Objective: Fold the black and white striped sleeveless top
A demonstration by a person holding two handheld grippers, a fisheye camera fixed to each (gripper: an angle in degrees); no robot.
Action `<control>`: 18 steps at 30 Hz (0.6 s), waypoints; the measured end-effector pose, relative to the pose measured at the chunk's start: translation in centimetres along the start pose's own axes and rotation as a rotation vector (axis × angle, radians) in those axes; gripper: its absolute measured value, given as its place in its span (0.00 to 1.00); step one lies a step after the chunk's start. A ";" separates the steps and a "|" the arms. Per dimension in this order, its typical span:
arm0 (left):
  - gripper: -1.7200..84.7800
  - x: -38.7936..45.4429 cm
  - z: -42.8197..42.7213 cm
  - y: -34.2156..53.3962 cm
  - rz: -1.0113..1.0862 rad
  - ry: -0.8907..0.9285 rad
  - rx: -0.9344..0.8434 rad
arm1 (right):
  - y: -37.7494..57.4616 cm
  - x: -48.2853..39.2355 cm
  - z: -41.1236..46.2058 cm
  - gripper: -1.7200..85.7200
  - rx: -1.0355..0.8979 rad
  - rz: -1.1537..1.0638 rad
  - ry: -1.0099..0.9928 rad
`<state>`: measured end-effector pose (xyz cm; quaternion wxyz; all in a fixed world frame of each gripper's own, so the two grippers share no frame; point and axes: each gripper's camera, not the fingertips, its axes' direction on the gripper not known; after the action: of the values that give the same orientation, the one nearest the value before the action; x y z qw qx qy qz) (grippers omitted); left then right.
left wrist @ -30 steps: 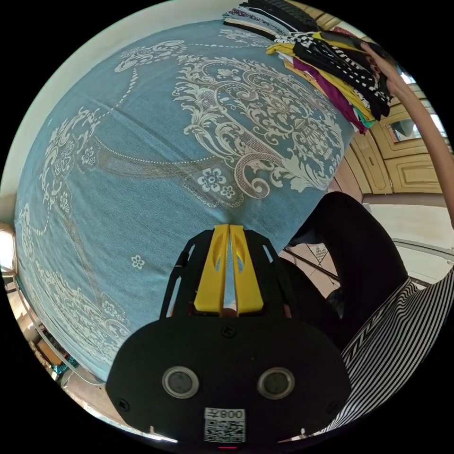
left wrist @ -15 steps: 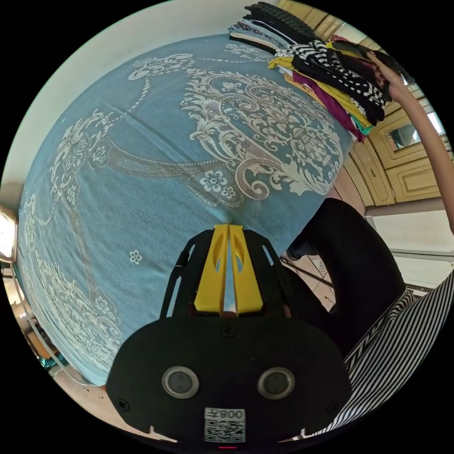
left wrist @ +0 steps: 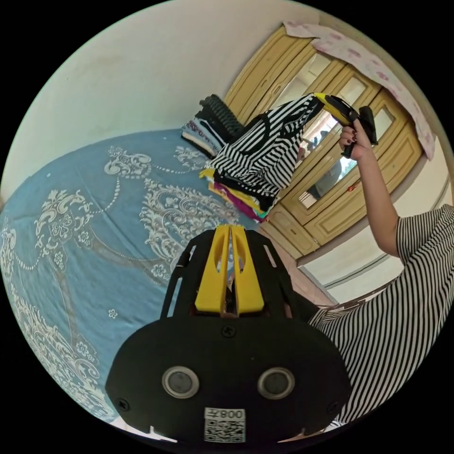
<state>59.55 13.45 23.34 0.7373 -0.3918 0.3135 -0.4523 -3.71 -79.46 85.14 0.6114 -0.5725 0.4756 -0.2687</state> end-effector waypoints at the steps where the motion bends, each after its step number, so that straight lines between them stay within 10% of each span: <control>1: 0.04 -0.1 -1.2 0.5 0.004 0.022 0.024 | -1.4 -1.1 -1.4 0.04 0.014 -0.029 -0.032; 18: 0.14 -2.4 -16.1 7.7 0.104 -0.048 0.206 | -14.6 -13.2 -13.5 0.04 0.114 -0.367 -0.368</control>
<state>48.68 13.09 8.97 0.8034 -0.3078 0.2678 -0.4337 -17.87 -76.80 104.14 0.6601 -0.6529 0.2289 -0.2927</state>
